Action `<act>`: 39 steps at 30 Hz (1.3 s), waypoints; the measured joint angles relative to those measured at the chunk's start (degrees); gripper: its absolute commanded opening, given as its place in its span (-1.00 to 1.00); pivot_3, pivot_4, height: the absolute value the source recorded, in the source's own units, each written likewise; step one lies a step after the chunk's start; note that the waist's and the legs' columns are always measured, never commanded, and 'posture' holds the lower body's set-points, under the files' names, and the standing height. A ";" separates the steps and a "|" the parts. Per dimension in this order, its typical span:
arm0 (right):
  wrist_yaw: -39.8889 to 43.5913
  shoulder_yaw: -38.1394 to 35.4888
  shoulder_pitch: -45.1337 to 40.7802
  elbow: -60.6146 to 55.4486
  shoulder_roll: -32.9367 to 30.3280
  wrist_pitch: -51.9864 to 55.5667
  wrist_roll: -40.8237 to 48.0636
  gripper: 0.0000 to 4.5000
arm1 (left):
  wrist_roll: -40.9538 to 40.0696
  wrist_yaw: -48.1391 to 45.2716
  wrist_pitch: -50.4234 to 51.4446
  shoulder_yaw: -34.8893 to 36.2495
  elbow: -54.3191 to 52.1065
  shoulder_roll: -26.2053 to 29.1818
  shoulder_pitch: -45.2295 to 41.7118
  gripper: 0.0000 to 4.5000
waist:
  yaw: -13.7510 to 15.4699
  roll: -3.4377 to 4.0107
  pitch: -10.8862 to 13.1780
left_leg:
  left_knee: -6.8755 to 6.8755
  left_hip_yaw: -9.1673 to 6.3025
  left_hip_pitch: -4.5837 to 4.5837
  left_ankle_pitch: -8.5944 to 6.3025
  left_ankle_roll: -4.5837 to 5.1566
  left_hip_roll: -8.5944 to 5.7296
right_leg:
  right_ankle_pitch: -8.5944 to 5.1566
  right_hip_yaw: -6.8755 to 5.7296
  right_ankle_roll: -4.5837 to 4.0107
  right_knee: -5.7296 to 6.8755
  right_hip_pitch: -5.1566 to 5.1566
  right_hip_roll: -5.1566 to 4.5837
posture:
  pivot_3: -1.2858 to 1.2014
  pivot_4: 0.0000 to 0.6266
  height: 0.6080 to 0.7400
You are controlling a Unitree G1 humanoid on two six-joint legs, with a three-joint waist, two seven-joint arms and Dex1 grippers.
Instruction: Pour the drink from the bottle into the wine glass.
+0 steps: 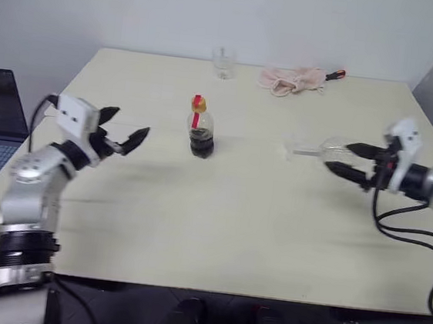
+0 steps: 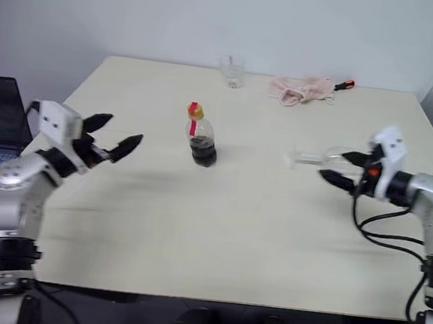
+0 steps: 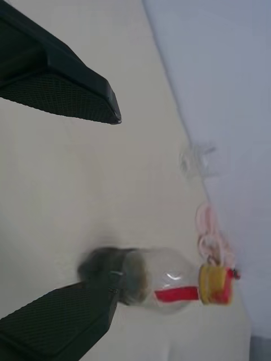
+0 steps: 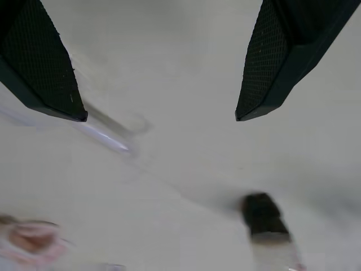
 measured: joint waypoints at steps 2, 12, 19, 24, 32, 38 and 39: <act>-0.68 2.86 0.08 -4.96 2.75 2.01 1.50 1.00 | 0.52 0.68 -0.18 -2.93 0.20 -3.50 0.07 0.99 | -0.18 -0.10 0.05 | 0.07 -0.01 -0.15 0.00 0.01 -0.01 | 0.01 -0.02 0.02 -0.02 -0.11 0.00 | 0.03 -0.52 1.00; -8.31 9.62 0.26 -16.42 11.99 8.85 3.71 1.00 | 4.72 2.31 -5.58 -8.54 13.34 -8.86 -11.50 0.99 | 0.10 -0.18 0.02 | 0.16 -0.11 -0.25 0.02 -0.02 -0.05 | 0.18 -0.12 0.11 0.02 -0.17 0.02 | 0.03 -0.52 1.00; -9.59 9.59 0.57 -17.14 11.76 9.47 3.99 1.00 | 6.18 2.15 -9.62 -9.67 24.38 -11.76 -16.71 0.99 | 0.03 -0.19 0.02 | 0.20 -0.11 -0.25 0.03 -0.02 -0.05 | 0.19 -0.14 0.13 0.06 -0.18 0.02 | 0.03 -0.52 1.00; -10.06 9.52 0.87 -18.03 11.54 9.98 4.06 1.00 | 7.52 2.37 -14.28 -9.83 35.90 -12.95 -22.05 0.99 | 0.00 -0.20 0.02 | 0.21 -0.11 -0.26 0.03 -0.01 -0.05 | 0.19 -0.15 0.13 0.07 -0.18 0.03 | 0.03 -0.52 1.00; -11.13 9.47 0.92 -18.63 11.65 11.03 4.49 1.00 | 8.16 1.79 -22.04 -8.40 52.41 -16.00 -31.53 0.99 | -0.02 -0.23 0.01 | 0.25 -0.09 -0.28 0.03 -0.01 -0.05 | 0.20 -0.15 0.15 0.07 -0.18 0.03 | 0.03 -0.52 1.00; -11.33 9.48 0.06 -19.24 11.64 11.52 4.65 1.00 | 9.63 2.49 -25.28 -8.02 59.87 -17.19 -35.58 0.62 | -0.17 -0.25 0.02 | 0.27 -0.09 -0.30 0.03 -0.01 -0.05 | 0.20 -0.16 0.16 0.11 -0.21 0.03 | 0.03 -0.52 1.00; -11.39 9.47 0.03 -19.39 11.61 11.58 4.69 1.00 | 9.94 2.78 -25.55 -7.98 60.62 -17.19 -36.00 0.48 | -0.16 -0.25 0.02 | 0.27 -0.09 -0.30 0.03 -0.01 -0.05 | 0.20 -0.16 0.16 0.11 -0.21 0.03 | 0.03 -0.52 1.00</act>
